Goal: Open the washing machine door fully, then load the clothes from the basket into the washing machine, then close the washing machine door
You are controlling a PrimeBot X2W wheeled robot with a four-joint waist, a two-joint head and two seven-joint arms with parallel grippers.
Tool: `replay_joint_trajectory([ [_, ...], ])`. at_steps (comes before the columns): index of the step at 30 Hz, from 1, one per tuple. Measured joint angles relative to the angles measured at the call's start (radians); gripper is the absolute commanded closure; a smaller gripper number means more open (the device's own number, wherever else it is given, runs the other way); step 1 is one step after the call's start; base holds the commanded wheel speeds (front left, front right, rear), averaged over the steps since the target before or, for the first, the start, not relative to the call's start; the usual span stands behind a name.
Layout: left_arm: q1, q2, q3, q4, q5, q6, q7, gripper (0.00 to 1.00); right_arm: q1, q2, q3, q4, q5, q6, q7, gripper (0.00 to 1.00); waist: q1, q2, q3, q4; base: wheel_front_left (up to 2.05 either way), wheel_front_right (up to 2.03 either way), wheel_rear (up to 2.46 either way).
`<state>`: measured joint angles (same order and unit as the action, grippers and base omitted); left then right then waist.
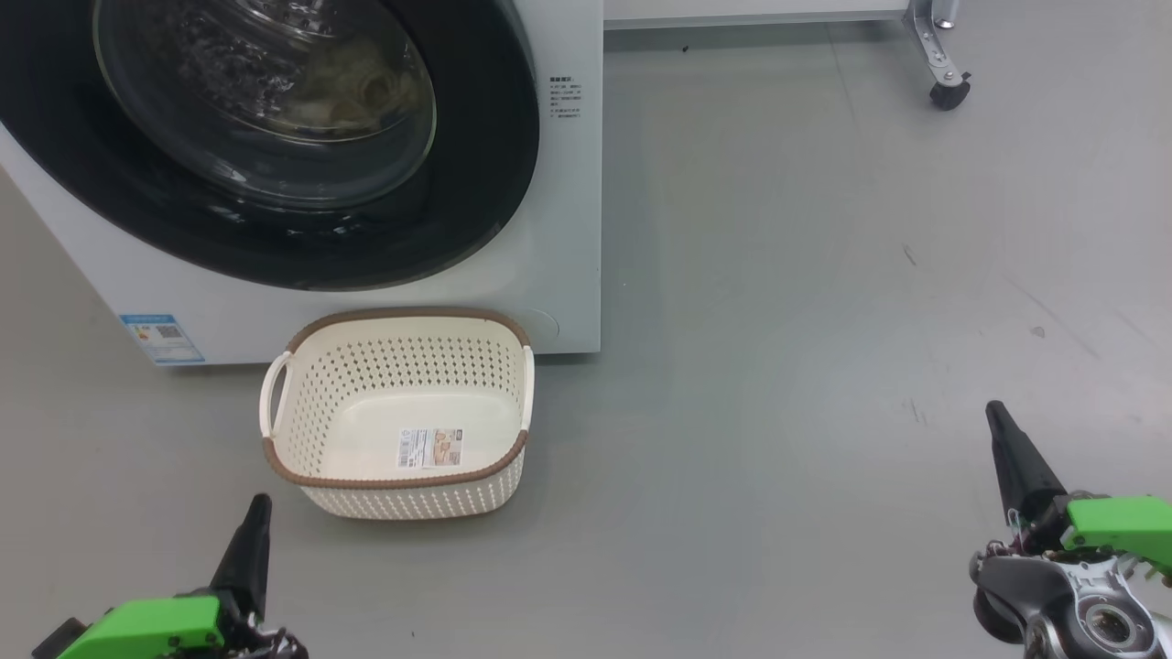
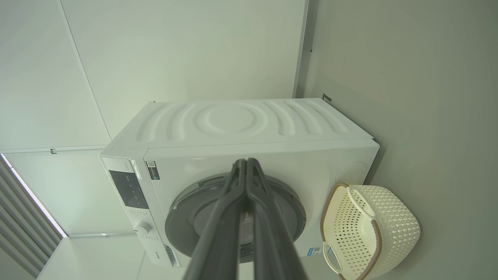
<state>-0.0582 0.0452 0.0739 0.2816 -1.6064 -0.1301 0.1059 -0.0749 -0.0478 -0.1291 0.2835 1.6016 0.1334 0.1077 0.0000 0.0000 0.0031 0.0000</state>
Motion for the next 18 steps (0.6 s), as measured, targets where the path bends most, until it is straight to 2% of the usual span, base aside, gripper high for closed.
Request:
replay_joint_trajectory([
  [18, 0.0, 0.0, 0.002, 0.0, 0.0, 0.0, 0.0, 1.0, 0.0, 0.0, 0.0, 0.0, 0.0, 0.0, 0.0, 1.0, 0.0, 0.0, 0.0, 0.0, 0.0, 0.0, 0.0],
])
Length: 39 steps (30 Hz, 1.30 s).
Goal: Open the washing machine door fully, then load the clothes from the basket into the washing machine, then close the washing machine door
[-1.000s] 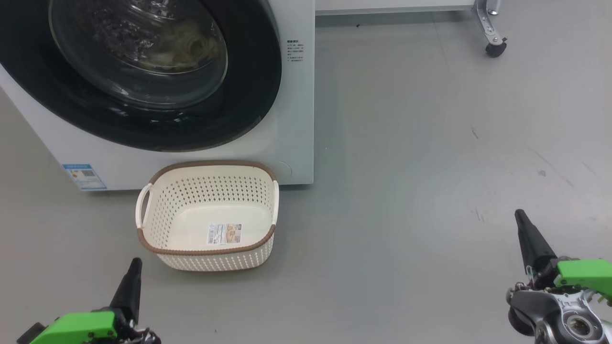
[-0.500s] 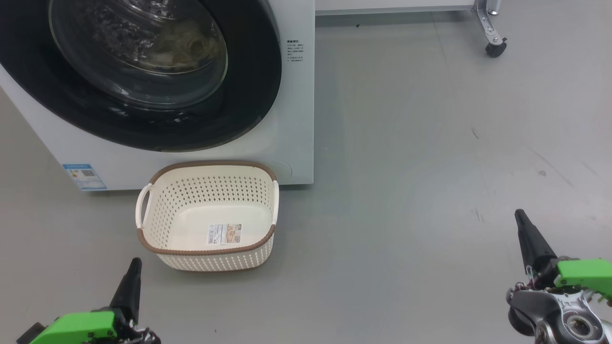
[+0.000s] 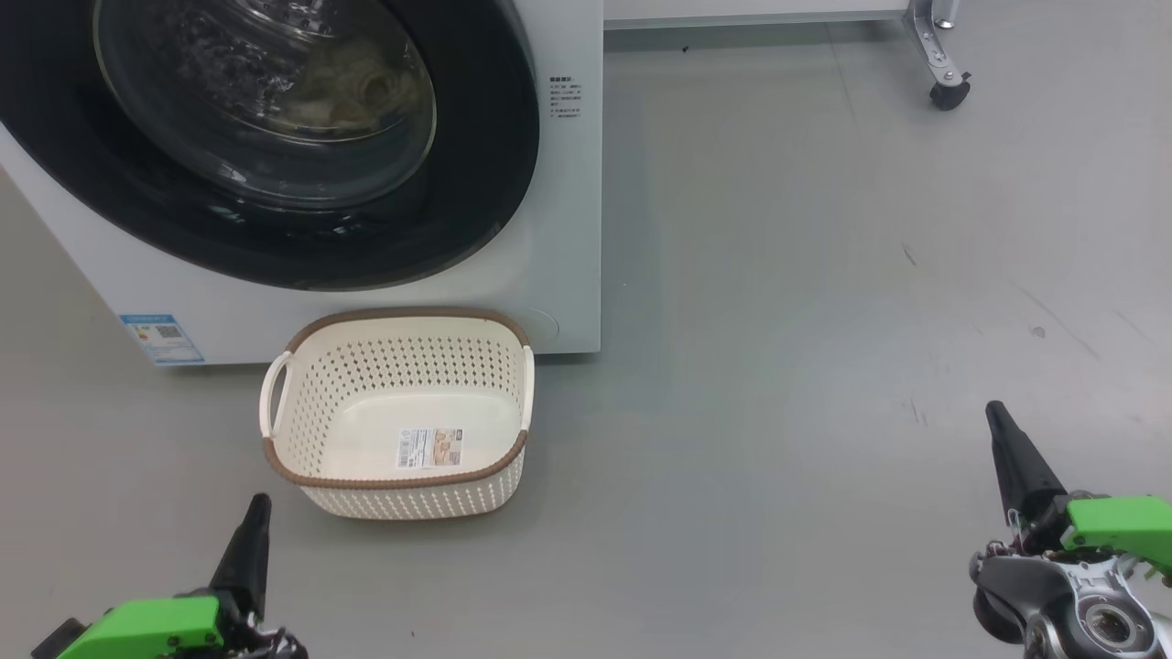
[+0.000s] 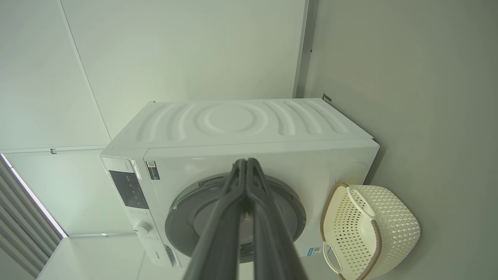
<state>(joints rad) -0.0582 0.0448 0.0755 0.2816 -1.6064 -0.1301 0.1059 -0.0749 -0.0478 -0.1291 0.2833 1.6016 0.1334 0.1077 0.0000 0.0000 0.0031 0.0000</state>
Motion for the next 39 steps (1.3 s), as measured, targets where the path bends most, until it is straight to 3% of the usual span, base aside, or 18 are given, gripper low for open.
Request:
replay_joint_trajectory([
  [39, 0.0, -0.001, 0.002, 0.0, 0.0, 0.0, 0.0, 1.0, 0.0, 0.0, 0.0, 0.0, 0.0, 0.0, 0.0, 1.0, 0.0, 0.0, 0.0, 0.0, 0.0, 0.0, 0.0],
])
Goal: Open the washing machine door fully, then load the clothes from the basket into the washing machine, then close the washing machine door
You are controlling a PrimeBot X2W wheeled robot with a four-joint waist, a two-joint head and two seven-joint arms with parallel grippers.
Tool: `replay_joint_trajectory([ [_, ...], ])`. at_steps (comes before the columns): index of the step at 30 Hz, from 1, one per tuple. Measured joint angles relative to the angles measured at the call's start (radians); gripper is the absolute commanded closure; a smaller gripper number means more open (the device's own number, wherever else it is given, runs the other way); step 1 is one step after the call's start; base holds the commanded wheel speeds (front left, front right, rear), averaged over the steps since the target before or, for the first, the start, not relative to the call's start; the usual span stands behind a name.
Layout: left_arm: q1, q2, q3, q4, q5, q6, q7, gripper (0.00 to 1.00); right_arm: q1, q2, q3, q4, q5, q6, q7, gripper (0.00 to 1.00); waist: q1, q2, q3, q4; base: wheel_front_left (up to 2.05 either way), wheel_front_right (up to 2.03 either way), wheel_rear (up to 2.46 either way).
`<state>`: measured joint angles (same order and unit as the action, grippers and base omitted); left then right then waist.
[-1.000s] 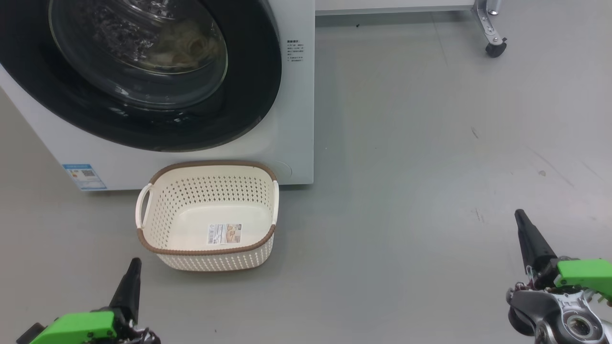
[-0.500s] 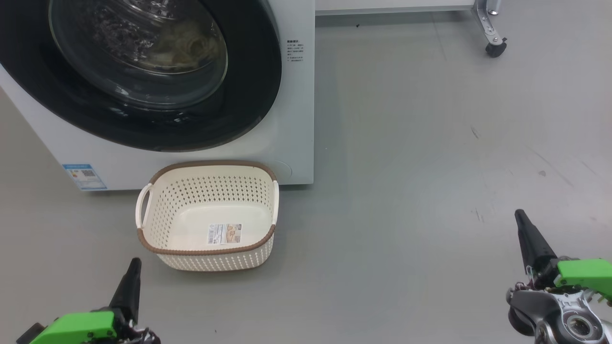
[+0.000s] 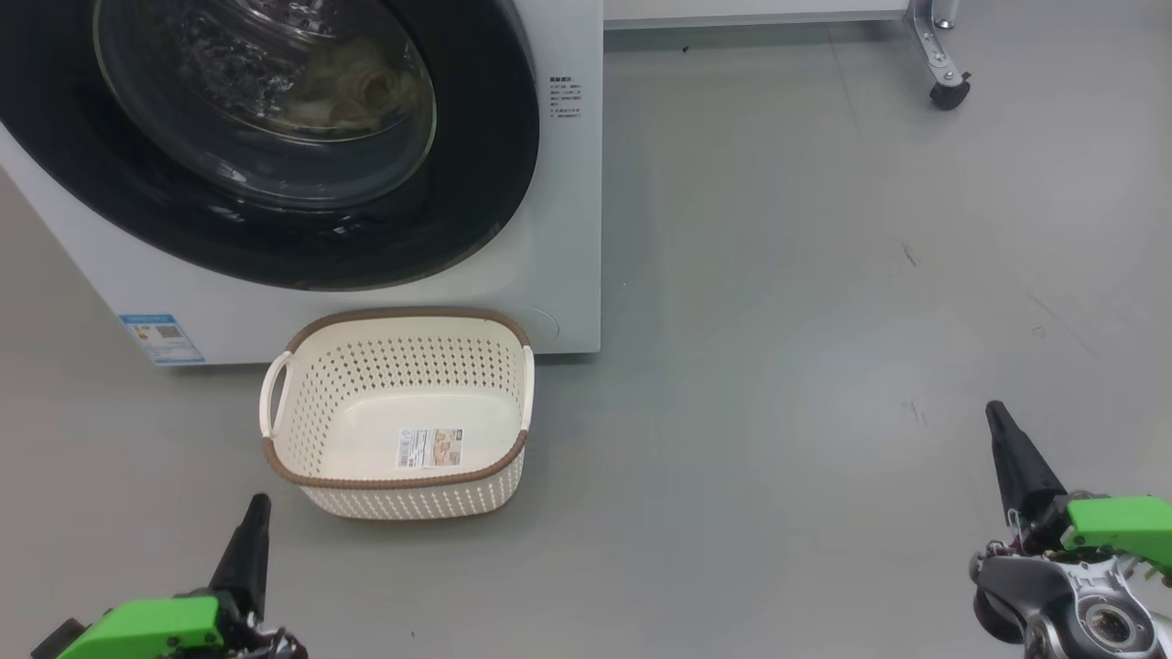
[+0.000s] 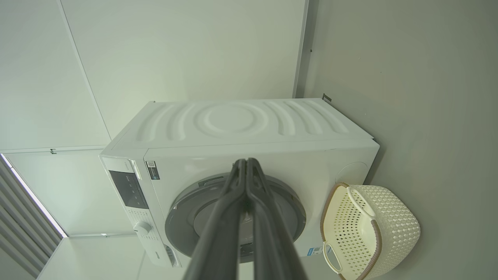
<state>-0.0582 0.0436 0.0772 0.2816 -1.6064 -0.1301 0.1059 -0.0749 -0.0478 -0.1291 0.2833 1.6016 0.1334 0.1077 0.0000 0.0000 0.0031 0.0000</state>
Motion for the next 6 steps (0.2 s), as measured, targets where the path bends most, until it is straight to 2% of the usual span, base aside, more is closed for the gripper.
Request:
replay_joint_trajectory([
  [6, 0.0, 0.0, 0.0, 0.0, 0.0, 0.0, 0.0, 1.0, 0.0, 0.0, 0.0, 0.0, 0.0, 0.0, 0.0, 1.0, 0.0, 0.0, 0.0, 0.0, 0.0, 0.0, 0.0],
])
